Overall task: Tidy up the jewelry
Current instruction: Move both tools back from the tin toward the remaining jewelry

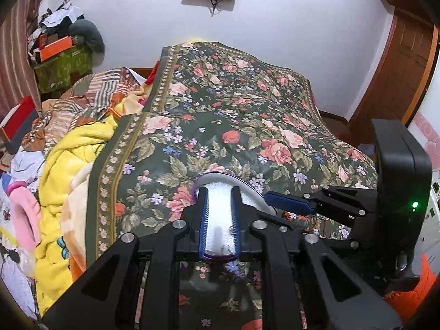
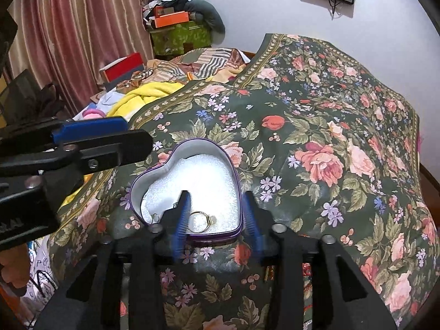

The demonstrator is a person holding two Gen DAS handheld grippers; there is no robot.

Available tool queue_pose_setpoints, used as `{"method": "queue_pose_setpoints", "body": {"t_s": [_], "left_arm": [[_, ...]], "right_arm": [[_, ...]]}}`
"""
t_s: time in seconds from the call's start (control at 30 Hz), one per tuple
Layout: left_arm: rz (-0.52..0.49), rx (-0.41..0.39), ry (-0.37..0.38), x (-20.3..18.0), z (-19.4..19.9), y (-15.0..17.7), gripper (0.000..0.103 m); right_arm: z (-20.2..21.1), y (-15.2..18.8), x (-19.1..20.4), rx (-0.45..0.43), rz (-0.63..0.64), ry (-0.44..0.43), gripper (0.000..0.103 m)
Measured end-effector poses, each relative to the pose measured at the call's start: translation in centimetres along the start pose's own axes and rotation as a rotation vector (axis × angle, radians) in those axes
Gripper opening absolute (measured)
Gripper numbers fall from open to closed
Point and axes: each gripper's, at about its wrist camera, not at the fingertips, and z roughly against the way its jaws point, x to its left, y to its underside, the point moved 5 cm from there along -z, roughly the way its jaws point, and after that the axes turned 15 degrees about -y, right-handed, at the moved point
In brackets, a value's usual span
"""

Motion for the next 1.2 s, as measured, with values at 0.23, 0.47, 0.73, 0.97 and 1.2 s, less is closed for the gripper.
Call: {"method": "queue_pose_setpoints", "body": {"t_s": [0.23, 0.47, 0.73, 0.97, 1.2], "left_arm": [[0.026, -0.014, -0.035, 1.3, 0.9, 0.1, 0.037], [0.021, -0.036, -0.062, 1.7, 2.6, 0.1, 0.039], [-0.01, -0.05, -0.072, 0.7, 4.7, 1.0, 0.041], [-0.049, -0.032, -0.055, -1.3, 5.8, 2.4, 0.043], [-0.113, 0.014, -0.03, -4.3, 5.9, 4.9, 0.047]], "right_arm": [[1.2, -0.2, 0.1, -0.023, 0.0, 0.018, 0.039], [3.8, -0.1, 0.4, -0.062, -0.008, 0.042, 0.039], [7.9, 1.3, -0.2, -0.108, -0.041, 0.095, 0.043], [10.9, 4.0, -1.9, -0.126, -0.105, 0.137, 0.045], [12.9, 7.8, -4.7, -0.103, -0.189, 0.187, 0.046]]}}
